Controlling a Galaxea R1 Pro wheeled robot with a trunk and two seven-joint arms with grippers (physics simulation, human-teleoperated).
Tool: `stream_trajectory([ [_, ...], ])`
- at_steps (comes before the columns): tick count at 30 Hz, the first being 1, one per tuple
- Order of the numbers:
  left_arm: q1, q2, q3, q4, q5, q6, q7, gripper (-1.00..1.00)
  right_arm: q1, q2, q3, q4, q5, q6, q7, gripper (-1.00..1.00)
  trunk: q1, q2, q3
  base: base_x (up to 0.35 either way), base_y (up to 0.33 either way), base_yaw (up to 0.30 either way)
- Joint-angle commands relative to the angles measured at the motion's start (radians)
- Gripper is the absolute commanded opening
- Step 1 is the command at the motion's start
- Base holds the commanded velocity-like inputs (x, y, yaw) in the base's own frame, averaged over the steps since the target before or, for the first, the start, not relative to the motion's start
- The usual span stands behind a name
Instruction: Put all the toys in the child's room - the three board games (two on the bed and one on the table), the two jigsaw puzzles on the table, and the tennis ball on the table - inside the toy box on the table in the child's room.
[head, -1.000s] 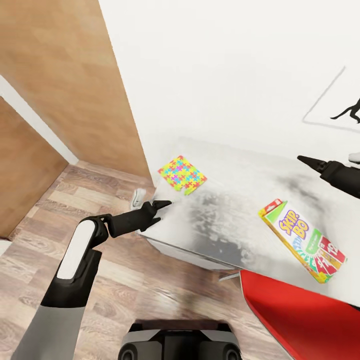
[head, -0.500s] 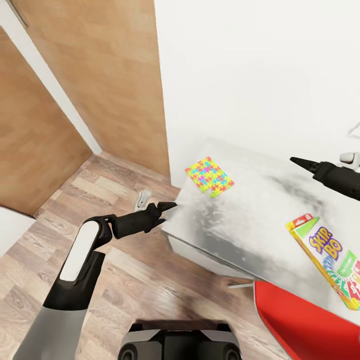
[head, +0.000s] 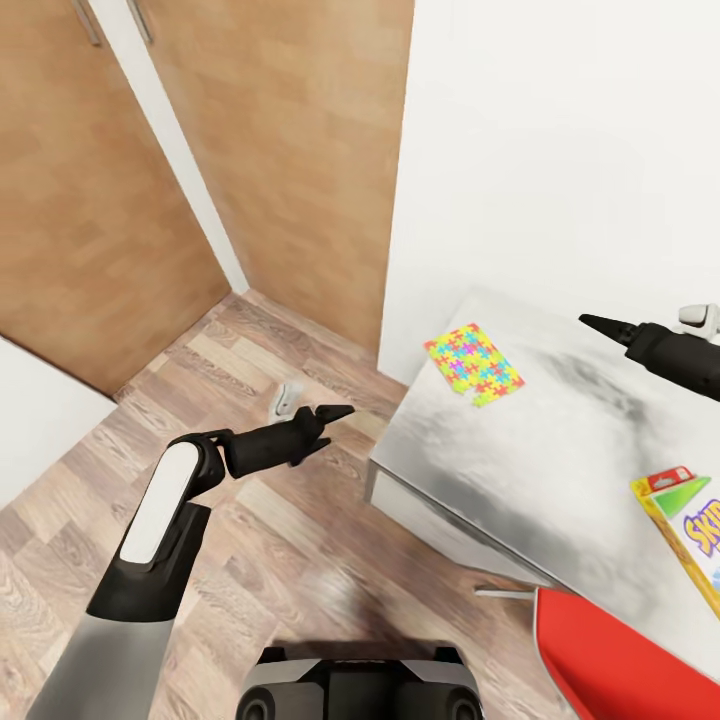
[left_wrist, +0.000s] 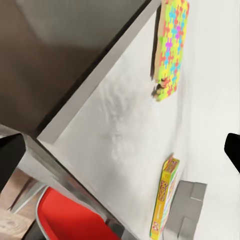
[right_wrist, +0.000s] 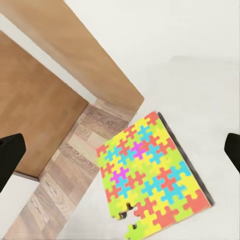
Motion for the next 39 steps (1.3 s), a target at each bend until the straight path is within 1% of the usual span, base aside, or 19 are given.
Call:
stream_trajectory([
  [1,-0.001,-0.001,0.0,0.0,0.01,0.002,0.01,1.0,-0.001,0.0,-0.002,0.0,0.009,0.004,0.01,1.0,0.001,-0.002,-0.001,0.0,0.0,0.3],
  [6,-0.002,-0.003,-0.002,0.002,0.01,0.0,0.01,1.0,0.003,-0.002,-0.001,0.0,0.009,0.004,0.01,1.0,0.001,-0.002,-0.001,0.0,0.0,0.299],
  [13,-0.004,-0.018,-0.005,0.004,0.009,-0.001,0.011,1.0,0.009,-0.004,0.002,0.0,0.009,0.004,0.01,1.0,0.001,-0.002,0.002,0.0,0.0,0.287],
  [21,-0.004,-0.026,-0.005,0.006,0.008,-0.002,0.012,1.0,0.008,-0.012,-0.001,0.0,0.011,0.004,0.01,1.0,0.001,-0.002,0.008,0.0,0.0,0.263],
  [31,-0.003,-0.027,-0.005,0.007,0.006,-0.002,0.012,1.0,0.007,-0.014,-0.001,0.0,0.014,0.004,0.009,1.0,0.001,-0.002,0.018,0.0,0.0,0.239],
  [39,-0.003,-0.027,-0.004,0.008,0.005,-0.003,0.013,1.0,0.006,-0.008,0.002,0.0,0.014,0.004,0.009,1.0,0.001,-0.002,0.027,0.0,0.0,0.23],
])
